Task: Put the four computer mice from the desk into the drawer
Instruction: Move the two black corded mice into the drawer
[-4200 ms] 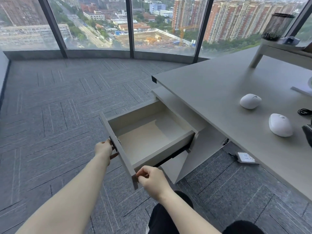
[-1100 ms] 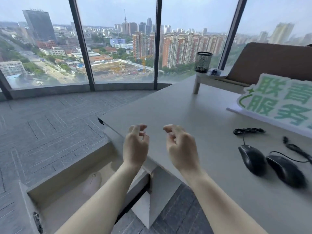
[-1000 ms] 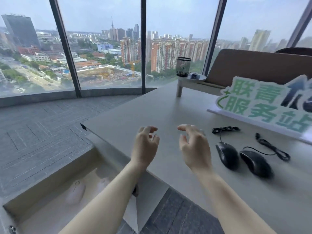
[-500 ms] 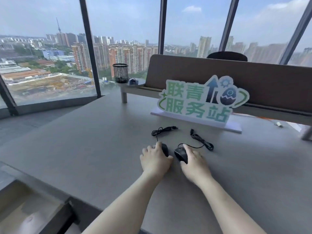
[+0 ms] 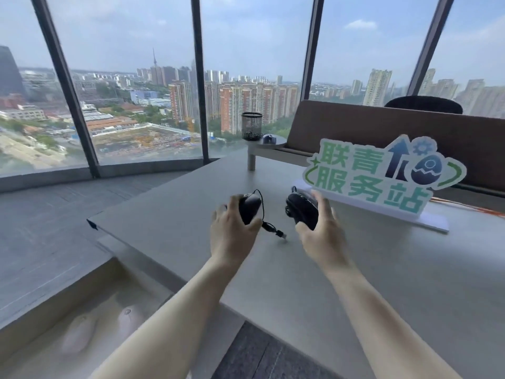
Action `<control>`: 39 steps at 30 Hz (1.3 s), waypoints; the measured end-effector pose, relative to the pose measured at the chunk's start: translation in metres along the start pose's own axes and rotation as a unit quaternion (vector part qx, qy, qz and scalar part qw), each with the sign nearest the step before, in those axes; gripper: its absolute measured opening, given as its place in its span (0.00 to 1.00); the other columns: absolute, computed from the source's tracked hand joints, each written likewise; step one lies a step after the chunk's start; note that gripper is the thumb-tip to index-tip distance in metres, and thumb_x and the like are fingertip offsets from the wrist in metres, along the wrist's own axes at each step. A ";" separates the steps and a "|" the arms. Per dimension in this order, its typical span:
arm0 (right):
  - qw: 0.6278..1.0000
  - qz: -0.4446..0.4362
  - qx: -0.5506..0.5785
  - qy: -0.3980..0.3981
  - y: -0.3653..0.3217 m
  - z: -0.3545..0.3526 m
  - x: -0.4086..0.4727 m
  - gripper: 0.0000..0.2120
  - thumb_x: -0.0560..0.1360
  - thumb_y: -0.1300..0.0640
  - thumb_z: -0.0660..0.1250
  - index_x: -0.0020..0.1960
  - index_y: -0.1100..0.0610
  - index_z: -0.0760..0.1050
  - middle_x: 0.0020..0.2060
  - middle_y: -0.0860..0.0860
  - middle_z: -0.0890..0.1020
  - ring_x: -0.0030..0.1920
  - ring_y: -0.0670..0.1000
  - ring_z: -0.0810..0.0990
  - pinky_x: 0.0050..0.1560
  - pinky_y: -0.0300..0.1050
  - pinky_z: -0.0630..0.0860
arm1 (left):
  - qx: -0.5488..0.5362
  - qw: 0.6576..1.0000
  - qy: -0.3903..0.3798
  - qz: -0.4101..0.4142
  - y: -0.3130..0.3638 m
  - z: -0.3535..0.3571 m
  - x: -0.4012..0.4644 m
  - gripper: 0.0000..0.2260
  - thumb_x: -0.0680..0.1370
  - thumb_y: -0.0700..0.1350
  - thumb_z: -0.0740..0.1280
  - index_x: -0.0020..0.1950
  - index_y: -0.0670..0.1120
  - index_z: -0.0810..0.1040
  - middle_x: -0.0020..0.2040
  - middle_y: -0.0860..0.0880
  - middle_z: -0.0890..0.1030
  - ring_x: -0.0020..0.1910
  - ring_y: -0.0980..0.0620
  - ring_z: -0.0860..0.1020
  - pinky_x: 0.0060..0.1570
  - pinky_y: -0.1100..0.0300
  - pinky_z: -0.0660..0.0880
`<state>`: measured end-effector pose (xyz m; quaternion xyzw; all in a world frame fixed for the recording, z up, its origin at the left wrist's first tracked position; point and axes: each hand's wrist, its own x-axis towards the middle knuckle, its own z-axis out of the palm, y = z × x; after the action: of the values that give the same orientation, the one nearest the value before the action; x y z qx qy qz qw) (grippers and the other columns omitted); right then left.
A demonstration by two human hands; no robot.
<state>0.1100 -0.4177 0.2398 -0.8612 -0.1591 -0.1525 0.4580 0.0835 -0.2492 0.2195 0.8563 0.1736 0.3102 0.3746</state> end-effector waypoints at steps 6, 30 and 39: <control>0.981 -0.107 0.158 -0.045 -0.119 0.056 -0.034 0.29 0.74 0.61 0.65 0.71 0.43 0.63 0.61 0.45 0.71 0.57 0.40 0.68 0.56 0.39 0.65 | 0.023 0.992 0.126 0.006 -0.044 -0.148 -0.002 0.23 0.70 0.51 0.66 0.65 0.52 0.69 0.57 0.44 0.76 0.56 0.44 0.70 0.50 0.53 0.67; 0.831 0.019 -0.202 -0.519 -0.122 0.407 -0.203 0.30 0.72 0.54 0.59 0.73 0.49 0.56 0.68 0.61 0.67 0.64 0.63 0.72 0.60 0.53 0.72 | 0.336 0.833 -0.110 -0.425 -0.364 -0.219 -0.101 0.23 0.76 0.51 0.63 0.67 0.46 0.63 0.66 0.39 0.68 0.65 0.39 0.67 0.57 0.50 0.71; 0.781 -0.017 -0.289 -0.554 -0.104 0.432 -0.213 0.28 0.74 0.56 0.63 0.71 0.53 0.58 0.64 0.60 0.71 0.61 0.61 0.75 0.53 0.51 0.74 | 0.315 0.792 -0.219 -0.476 -0.395 -0.196 -0.110 0.28 0.72 0.50 0.68 0.69 0.46 0.64 0.68 0.41 0.67 0.66 0.38 0.71 0.58 0.50 0.72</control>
<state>-0.0744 -0.0294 -0.0006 -0.8862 -0.3488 0.3043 0.0182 -0.1537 0.0572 -0.0170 0.7811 0.5604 -0.1747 0.2128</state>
